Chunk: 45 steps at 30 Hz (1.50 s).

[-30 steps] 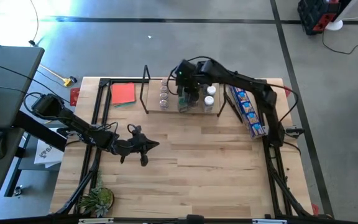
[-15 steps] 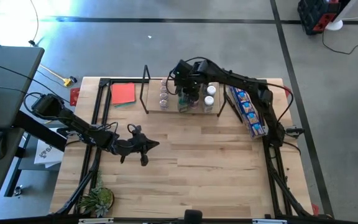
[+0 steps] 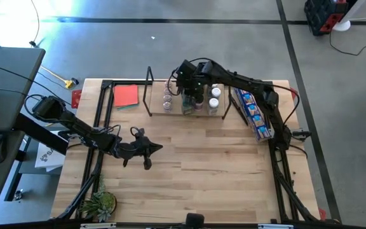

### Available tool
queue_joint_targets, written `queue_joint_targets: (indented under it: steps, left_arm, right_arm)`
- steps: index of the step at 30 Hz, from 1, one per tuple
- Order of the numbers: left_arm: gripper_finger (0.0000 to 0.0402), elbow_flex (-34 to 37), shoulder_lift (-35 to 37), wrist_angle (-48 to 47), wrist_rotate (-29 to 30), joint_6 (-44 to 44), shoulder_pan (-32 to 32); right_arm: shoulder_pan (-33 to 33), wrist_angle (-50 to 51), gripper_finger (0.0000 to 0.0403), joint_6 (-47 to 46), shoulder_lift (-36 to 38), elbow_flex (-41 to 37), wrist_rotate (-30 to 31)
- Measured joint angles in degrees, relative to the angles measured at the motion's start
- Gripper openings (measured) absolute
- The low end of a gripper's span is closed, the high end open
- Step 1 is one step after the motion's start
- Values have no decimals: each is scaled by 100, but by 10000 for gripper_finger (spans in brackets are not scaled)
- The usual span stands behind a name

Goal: Shelf spices
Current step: Adjust the green seasoning bottles

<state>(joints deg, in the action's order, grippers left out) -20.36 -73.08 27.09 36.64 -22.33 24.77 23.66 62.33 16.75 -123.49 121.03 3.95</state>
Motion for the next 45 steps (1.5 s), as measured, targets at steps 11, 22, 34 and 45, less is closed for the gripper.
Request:
queue_joint_targets:
  steps: [11, 22, 34, 45]
  left_arm:
    - [0, 0, 0, 2, 0, 0, 0]
    - [0, 0, 0, 2, 0, -2, 0]
    - [0, 1, 0, -21, -2, 1, 2]
    - [0, 2, 0, -13, -39, 0, 2]
  right_arm:
    - [35, -99, 41, -199, -6, 0, -145]
    - [-129, -14, 41, -109, 20, 523, -24]
    - [-1520, 993, 33, 859, 40, 16, -340]
    - [-1806, -209, 18, 614, 27, -1137, 1439]
